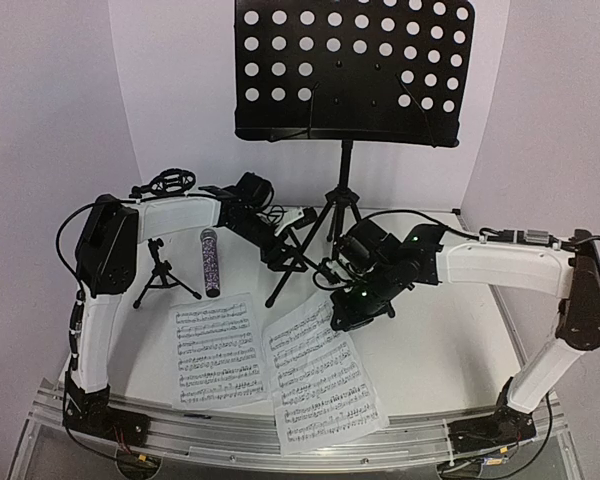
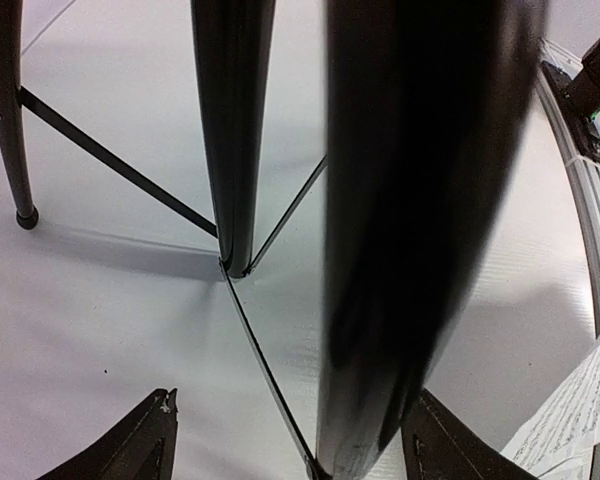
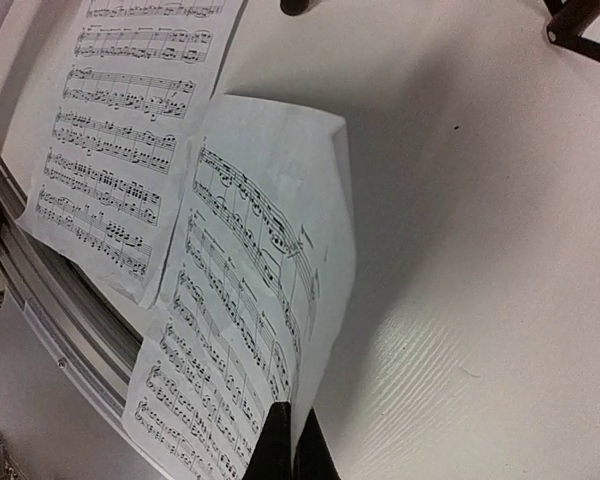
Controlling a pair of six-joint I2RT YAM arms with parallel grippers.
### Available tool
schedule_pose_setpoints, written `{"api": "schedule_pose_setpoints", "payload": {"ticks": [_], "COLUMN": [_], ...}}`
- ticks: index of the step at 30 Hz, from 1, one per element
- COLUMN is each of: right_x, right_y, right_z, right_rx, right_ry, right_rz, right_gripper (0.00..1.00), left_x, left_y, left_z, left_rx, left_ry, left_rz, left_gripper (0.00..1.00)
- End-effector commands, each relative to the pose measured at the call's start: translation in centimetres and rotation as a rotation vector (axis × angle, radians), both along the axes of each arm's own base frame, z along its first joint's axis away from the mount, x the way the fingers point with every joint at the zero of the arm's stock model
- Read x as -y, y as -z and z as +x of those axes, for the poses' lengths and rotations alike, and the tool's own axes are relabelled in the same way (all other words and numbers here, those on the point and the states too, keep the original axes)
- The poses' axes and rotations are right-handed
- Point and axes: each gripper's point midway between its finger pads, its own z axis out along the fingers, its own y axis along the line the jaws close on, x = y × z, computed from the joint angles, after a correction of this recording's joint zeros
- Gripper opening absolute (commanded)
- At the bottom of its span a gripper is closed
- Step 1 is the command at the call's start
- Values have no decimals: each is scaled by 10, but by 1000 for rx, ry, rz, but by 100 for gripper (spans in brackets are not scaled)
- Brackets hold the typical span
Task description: Set up the instrument practice props
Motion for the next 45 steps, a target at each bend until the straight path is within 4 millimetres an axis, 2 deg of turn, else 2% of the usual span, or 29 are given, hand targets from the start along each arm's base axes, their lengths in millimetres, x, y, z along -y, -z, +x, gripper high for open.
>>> {"api": "schedule_pose_setpoints", "payload": {"ticks": [1, 3, 9, 12, 16, 20, 24, 27, 30, 33, 34, 36, 40, 43, 45], "right_x": [-1, -2, 0, 2, 2, -6, -12, -18, -22, -25, -25, -26, -27, -25, -28], "right_y": [-34, -37, -44, -55, -77, -115, -164, -214, -255, -293, -308, -326, -366, -402, -416], "right_z": [2, 3, 4, 3, -2, -17, -28, -33, -37, -37, -37, -36, -41, -47, -50], "right_rx": [99, 110, 141, 184, 258, 382, 468, 552, 638, 716, 745, 784, 880, 972, 1015], "right_ry": [-71, -87, -108, -127, -200, -369, -450, -491, -530, -539, -536, -533, -562, -586, -614], "right_rz": [36, 35, 33, 33, 46, 76, 148, 244, 321, 382, 408, 434, 506, 574, 609], "right_gripper": [0, 0, 0, 0, 0, 0, 0, 0, 0, 0, 0, 0, 0, 0, 0], "left_x": [-5, -7, -18, -32, -51, -70, -89, -104, -119, -134, -140, -149, -165, -168, -165], "left_y": [-47, -52, -51, -57, -68, -93, -122, -163, -200, -226, -238, -254, -289, -308, -318], "left_z": [-10, -13, -26, -32, -51, -82, -116, -142, -162, -183, -188, -192, -185, -190, -193], "left_rx": [78, 96, 101, 112, 148, 140, 147, 191, 210, 237, 257, 288, 330, 311, 276], "left_ry": [42, 52, 58, 48, 65, 60, 30, 5, -41, -65, -85, -128, -263, -280, -258], "left_rz": [-62, -67, -62, -70, -75, -120, -206, -309, -394, -456, -481, -517, -579, -624, -652], "left_gripper": [80, 81, 83, 83, 82, 80, 79, 78, 78, 80, 81, 84, 90, 95, 97]}}
